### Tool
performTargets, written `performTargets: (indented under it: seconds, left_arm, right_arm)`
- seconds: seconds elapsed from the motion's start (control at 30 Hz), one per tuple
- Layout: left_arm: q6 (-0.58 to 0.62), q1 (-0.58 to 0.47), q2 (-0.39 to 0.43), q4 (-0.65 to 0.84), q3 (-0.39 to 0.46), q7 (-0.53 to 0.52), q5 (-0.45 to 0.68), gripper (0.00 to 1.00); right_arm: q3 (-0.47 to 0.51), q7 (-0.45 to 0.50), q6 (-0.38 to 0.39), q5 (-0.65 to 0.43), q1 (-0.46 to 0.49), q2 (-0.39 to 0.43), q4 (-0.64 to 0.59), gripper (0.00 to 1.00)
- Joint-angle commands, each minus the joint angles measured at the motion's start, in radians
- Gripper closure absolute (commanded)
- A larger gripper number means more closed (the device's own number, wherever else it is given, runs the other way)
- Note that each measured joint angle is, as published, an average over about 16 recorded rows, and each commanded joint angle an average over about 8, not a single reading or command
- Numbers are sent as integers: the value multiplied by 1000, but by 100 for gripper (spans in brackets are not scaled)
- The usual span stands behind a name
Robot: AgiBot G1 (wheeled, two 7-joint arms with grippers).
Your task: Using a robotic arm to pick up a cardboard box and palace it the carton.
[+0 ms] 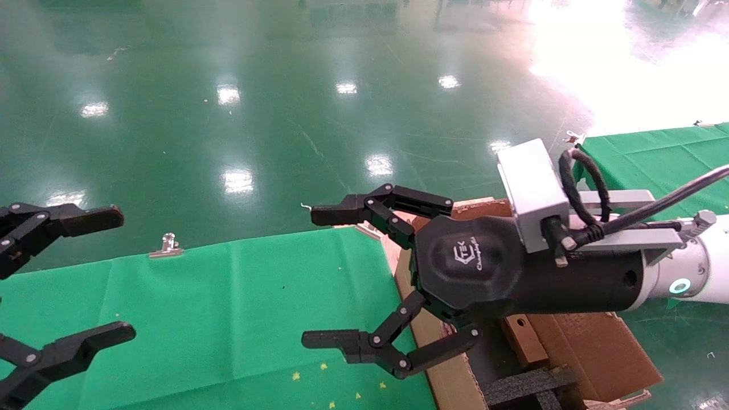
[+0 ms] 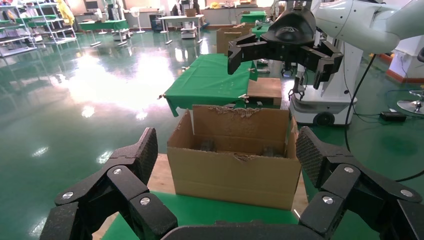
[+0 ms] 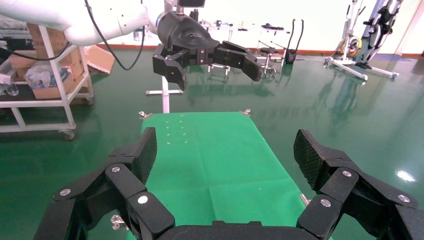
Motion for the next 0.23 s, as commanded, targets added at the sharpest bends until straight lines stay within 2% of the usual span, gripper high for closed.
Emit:
performTargets:
  seconds: [0.03,0.23]
  left_arm:
    - [0,0,0,0,0,0,0,0]
    - [0,0,0,0,0,0,0,0]
  right_arm:
    - [-3,3,2,-3,2,0,0,0]
    - [-7,5,4,-6,5,1,1,0]
